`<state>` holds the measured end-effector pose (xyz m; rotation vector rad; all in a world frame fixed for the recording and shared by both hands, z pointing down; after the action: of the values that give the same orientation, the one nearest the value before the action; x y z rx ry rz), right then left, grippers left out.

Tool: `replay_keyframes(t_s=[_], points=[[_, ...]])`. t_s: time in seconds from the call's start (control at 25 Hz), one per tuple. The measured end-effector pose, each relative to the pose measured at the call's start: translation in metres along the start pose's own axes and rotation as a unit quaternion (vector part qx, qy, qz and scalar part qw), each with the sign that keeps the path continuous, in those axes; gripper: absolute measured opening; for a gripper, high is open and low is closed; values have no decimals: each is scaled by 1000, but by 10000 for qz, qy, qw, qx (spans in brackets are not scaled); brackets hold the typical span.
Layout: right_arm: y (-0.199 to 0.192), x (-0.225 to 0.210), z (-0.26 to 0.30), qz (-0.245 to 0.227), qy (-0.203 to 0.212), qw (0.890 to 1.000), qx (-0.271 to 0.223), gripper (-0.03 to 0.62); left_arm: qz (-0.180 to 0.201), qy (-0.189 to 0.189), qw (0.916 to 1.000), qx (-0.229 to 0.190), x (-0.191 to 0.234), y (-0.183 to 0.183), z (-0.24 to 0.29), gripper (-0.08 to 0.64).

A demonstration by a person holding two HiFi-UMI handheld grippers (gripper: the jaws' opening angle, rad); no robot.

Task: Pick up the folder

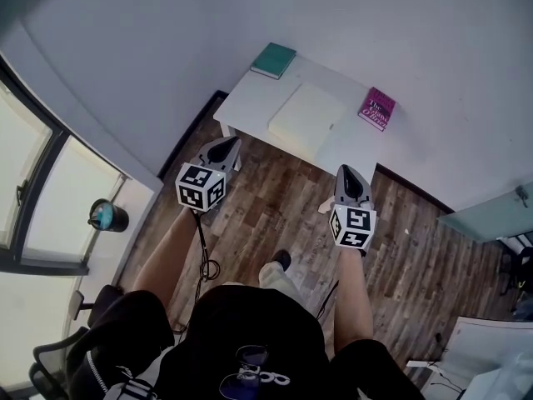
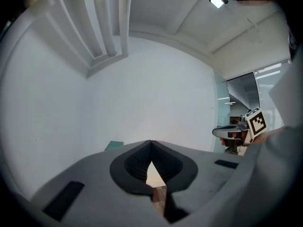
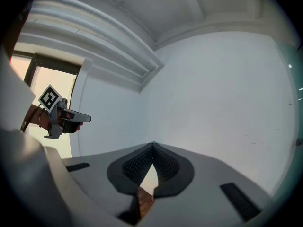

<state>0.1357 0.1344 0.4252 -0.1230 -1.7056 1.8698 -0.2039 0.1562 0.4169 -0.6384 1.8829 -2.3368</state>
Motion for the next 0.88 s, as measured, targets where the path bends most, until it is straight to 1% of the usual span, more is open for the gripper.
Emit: replay_keyframes(t_s=[0.24,0.36,0.6,0.88], points=[[-18,-69,40,181,36,9998,-8,23,38,99,9999,-32,-20,14,75,21],[-26,-93,55,135,5,9999,-3,23,-6,142,9999,-44,-27,17,99,21],[-36,-117,77,223,83,9997,-19,23,3,235,9997,30,-31,18,127,21],[-42,-128,93,320,138,9994,-7,23,-13,219,9997,86,-31,20,150,21]])
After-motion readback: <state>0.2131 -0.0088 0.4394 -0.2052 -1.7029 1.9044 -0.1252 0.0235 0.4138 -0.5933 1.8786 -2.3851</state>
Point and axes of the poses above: the fingertips, and each gripper's own axes: z forward along the fingers, x to its left, y out of its top, the point moved 9 cm from there along -z, backward along the fingers, and after that the axes turned 12 degrees about -z, right-handed, at the moved point
